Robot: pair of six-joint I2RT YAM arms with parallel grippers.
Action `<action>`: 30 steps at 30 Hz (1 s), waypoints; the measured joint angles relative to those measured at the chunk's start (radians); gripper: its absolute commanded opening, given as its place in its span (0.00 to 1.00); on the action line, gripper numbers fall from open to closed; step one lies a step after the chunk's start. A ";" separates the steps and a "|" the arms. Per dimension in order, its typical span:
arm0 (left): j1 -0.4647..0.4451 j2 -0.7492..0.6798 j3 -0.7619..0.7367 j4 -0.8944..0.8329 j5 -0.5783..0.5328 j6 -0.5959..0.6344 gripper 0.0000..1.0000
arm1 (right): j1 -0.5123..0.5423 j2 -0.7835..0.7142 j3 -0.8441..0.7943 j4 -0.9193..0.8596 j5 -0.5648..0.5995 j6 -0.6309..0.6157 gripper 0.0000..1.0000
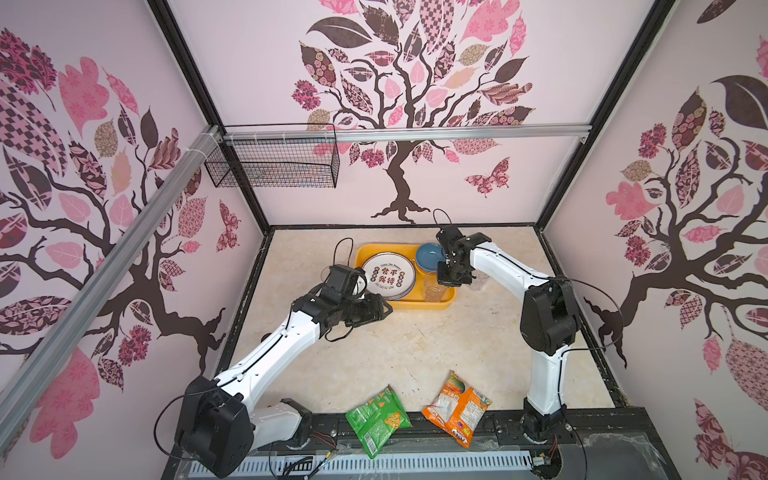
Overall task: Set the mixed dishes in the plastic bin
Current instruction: 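Open the right gripper to release the cup and raise it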
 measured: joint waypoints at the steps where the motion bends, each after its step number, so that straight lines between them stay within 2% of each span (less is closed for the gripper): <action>1: 0.000 0.000 0.000 0.000 0.000 0.000 0.62 | 0.001 0.004 0.002 0.001 0.000 0.000 0.02; 13: 0.001 -0.007 -0.006 0.001 0.000 -0.003 0.62 | 0.012 0.032 0.035 -0.004 0.001 0.000 0.13; 25: 0.001 -0.014 -0.006 0.001 0.000 -0.006 0.62 | 0.015 0.037 0.063 -0.008 0.001 -0.004 0.18; 30: 0.001 -0.026 -0.007 0.000 0.000 -0.007 0.62 | 0.015 0.035 0.063 -0.008 0.003 -0.010 0.23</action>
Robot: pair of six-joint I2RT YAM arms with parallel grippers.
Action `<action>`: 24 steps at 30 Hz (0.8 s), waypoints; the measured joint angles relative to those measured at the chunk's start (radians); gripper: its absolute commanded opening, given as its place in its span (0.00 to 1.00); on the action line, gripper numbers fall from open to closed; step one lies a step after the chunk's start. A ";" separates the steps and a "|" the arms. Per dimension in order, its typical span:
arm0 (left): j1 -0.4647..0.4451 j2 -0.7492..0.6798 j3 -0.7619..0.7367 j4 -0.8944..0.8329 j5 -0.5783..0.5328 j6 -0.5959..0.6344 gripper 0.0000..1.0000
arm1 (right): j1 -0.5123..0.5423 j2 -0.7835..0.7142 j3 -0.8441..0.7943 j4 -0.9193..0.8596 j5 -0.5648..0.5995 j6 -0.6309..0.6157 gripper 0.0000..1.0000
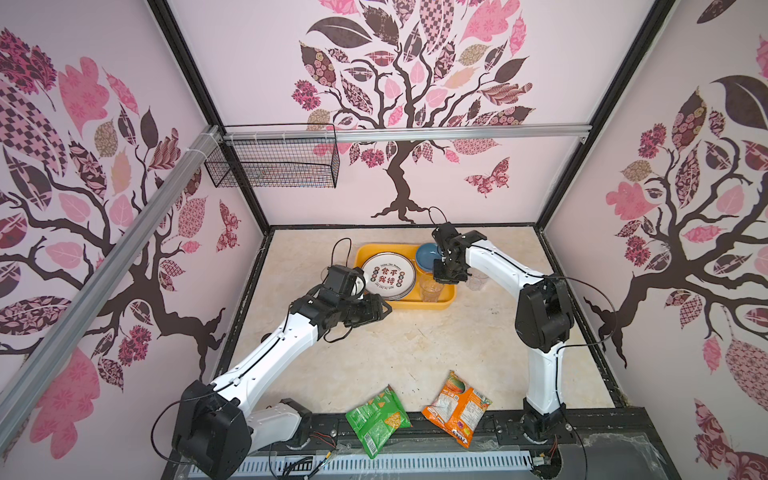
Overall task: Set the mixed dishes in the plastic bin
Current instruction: 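Open the right gripper to release the cup and raise it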
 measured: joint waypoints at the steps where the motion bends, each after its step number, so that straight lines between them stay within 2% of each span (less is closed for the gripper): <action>1: 0.000 -0.002 0.000 0.000 0.000 0.000 0.62 | 0.000 -0.002 0.000 0.000 0.000 -0.003 0.25; 8: 0.000 -0.005 0.000 0.000 -0.001 0.000 0.62 | 0.001 -0.013 -0.001 0.000 0.009 -0.008 0.32; 14: 0.000 -0.008 0.000 -0.002 -0.005 0.001 0.62 | 0.002 -0.092 -0.008 0.006 0.024 -0.016 0.38; 24: 0.002 0.049 0.064 -0.037 -0.008 0.036 0.62 | -0.028 -0.183 -0.048 0.037 0.040 -0.012 0.42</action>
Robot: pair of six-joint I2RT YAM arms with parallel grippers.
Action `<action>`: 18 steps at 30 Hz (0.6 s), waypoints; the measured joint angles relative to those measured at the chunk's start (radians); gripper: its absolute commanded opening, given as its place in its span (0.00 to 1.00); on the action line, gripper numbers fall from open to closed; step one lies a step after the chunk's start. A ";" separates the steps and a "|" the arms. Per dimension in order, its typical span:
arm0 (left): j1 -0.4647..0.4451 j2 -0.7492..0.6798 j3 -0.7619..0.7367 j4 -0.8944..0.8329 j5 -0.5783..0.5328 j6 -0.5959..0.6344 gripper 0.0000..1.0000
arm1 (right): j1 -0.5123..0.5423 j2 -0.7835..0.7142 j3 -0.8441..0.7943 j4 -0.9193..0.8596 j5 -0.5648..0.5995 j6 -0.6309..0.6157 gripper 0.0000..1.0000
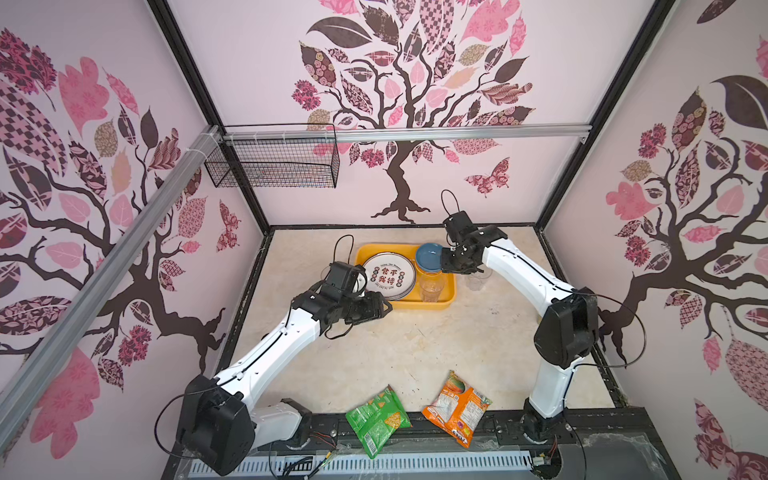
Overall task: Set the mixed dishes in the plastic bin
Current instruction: 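Open the right gripper to release the cup and raise it, then move the right gripper to the second clear cup on the table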
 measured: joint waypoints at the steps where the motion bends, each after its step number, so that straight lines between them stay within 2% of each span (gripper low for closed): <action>1: 0.000 0.007 0.014 -0.002 0.000 0.003 0.62 | -0.011 -0.007 -0.015 0.008 -0.002 0.006 0.43; 9: -0.004 0.068 0.109 -0.003 0.008 0.023 0.62 | -0.143 -0.079 -0.122 0.048 0.002 0.050 0.45; 18: -0.048 0.140 0.189 -0.013 0.008 0.041 0.62 | -0.219 -0.127 -0.178 0.092 0.012 0.068 0.45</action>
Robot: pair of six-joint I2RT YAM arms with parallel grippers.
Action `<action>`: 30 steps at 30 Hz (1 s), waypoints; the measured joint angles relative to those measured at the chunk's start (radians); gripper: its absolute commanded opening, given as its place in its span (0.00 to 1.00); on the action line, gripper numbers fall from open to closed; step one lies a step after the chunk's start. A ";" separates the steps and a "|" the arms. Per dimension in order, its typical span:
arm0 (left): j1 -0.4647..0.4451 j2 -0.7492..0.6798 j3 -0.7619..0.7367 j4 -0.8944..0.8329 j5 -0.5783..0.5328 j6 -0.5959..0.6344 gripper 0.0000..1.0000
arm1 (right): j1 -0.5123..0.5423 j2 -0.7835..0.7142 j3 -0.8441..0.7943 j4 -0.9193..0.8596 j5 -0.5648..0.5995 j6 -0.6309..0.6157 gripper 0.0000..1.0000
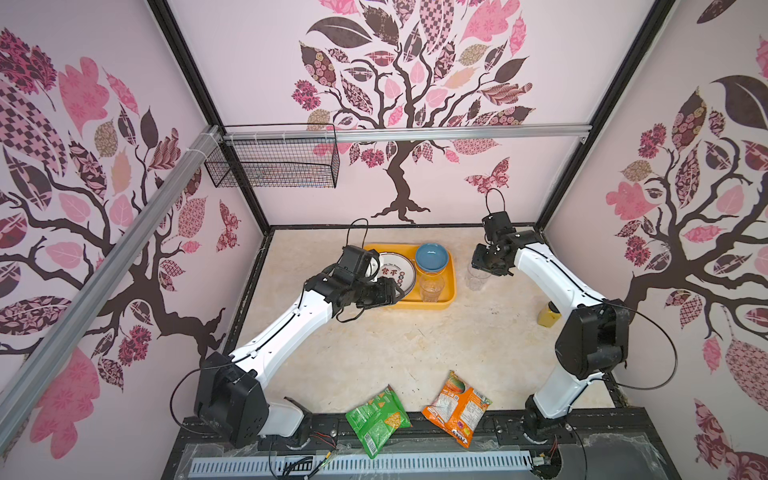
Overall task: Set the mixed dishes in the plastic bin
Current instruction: 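Move the right gripper to the second clear cup on the table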
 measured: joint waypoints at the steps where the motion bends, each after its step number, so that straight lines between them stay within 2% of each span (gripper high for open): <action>1: -0.005 0.005 0.007 0.000 0.000 0.001 0.62 | -0.008 0.000 -0.005 0.005 0.001 0.001 0.45; 12: -0.070 0.075 0.090 -0.002 -0.003 0.012 0.62 | -0.087 0.003 -0.076 0.048 0.005 0.014 0.46; 23: -0.076 0.085 0.094 -0.001 -0.003 0.018 0.62 | -0.098 0.083 -0.074 0.085 -0.003 0.016 0.42; 30: -0.076 0.084 0.087 0.006 -0.003 0.014 0.62 | -0.098 0.119 -0.074 0.093 -0.007 0.017 0.33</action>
